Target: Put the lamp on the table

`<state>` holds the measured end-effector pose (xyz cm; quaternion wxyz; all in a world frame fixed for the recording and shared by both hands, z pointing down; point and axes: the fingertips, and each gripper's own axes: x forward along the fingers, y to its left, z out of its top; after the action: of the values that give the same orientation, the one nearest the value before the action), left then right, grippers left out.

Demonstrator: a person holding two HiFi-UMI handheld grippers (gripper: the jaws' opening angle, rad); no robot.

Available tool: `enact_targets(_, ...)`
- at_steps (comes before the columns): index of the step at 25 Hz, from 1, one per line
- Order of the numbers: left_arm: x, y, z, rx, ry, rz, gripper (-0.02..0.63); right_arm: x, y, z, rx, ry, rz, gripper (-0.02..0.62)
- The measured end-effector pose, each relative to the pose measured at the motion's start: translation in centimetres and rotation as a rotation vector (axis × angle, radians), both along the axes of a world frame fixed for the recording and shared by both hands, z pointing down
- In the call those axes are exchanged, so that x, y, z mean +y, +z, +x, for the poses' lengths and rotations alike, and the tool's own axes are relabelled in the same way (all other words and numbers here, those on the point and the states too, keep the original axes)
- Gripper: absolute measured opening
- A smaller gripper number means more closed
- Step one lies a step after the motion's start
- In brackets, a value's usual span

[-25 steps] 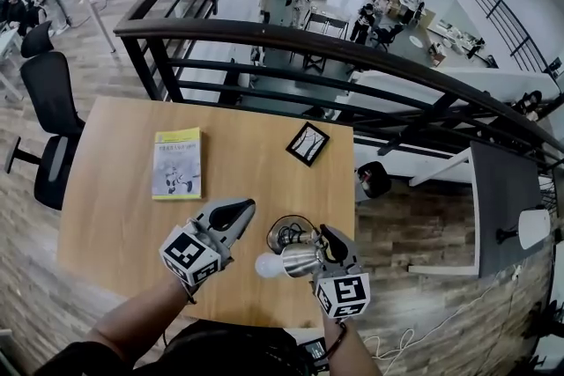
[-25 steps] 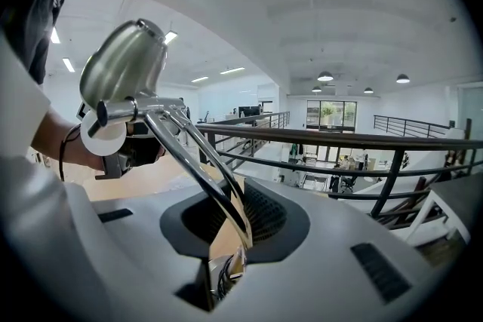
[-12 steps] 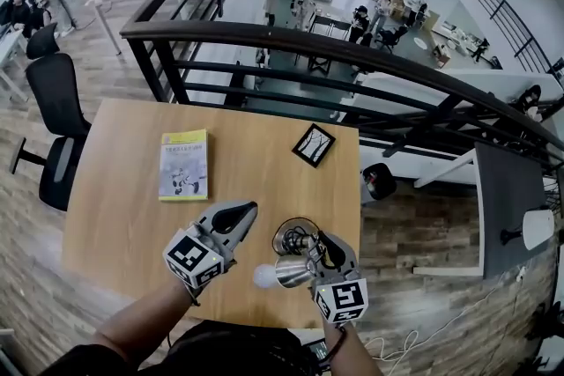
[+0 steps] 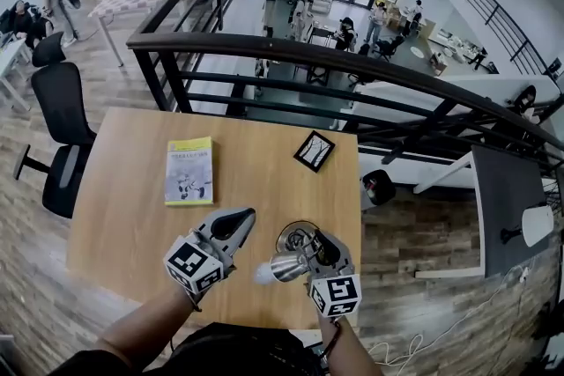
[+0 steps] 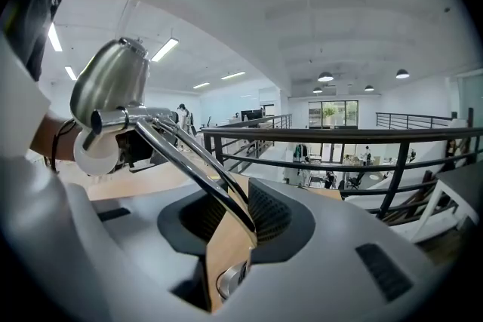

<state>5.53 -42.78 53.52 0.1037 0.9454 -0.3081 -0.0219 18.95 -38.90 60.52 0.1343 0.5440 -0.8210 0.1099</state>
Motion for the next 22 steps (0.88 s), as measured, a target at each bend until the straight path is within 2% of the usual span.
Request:
enact_targets(6,1.8,-1.6,-1.3,0.009,-0.002,0.017,0.008,1.9,-1.6,-0.2,0.109,0.014,0.023,0.087)
enact_targets(13,4.6,-3.9,-2.5,0.021,0.025,0.049,0.008,5.6,-4.5,-0.6,0.109,0.058,0.057,0.101)
enact_targets(17,6.5,-5.2,-2.7,0.038,0.046,0.069,0.008,8.2,-6.4,-0.1,0.163,0.117,0.095,0.1)
enact_targets(22,8.9,-6.7,-3.5,0.051,0.08,0.107,0.008,11.4,-9.1,0.0,0.158,0.175,0.138,0.082)
